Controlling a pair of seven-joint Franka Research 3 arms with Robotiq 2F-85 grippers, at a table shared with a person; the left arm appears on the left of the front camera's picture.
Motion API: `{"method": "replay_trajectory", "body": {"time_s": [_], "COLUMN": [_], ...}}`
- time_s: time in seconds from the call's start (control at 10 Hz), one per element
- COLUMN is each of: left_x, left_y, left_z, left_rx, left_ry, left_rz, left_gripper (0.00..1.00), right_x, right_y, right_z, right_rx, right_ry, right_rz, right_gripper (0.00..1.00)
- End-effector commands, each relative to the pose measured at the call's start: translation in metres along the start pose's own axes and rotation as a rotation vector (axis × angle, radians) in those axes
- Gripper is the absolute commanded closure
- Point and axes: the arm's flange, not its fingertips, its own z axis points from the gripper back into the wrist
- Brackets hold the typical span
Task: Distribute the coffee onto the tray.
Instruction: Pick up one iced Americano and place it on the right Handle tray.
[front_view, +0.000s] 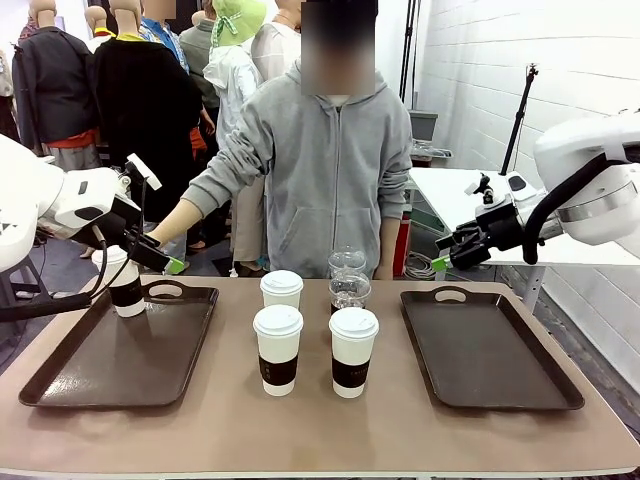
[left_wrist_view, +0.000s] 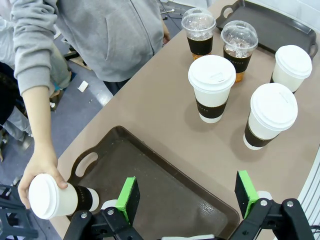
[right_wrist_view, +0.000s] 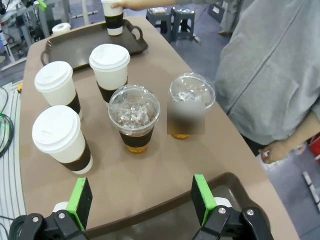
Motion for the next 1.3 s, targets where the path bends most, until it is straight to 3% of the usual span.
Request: {"method": "replay_trajectory", "body": {"time_s": [0.0, 0.4, 0.8, 1.2], "left_x": [-0.001, -0.001, -0.001, -0.001], "left_y": [0.002, 0.002, 0.002, 0.002], "left_z": [-0.001, -0.001, -0.001, -0.001], "left_rx": [-0.003, -0.003, -0.003, -0.003], "left_ry": [-0.006, -0.006, -0.006, -0.006], "left_rz": [0.005, 0.005, 0.005, 0.005], "left_gripper": [0.0, 0.0, 0.0, 0.0], "right_x": [0.004, 0.006, -0.019, -0.061], "right_y": [0.005, 0.005, -0.057, -0.089], "right_z": [0.004, 0.004, -0.024, -0.057], "right_rx": [0.004, -0.001, 0.084, 0.119], "right_ry": [-0.026, 0.007, -0.114, -0.216], "right_rz": [0.015, 0.003, 0.065, 0.066], "right_gripper": [0.0, 0.0, 0.0, 0.0]}}
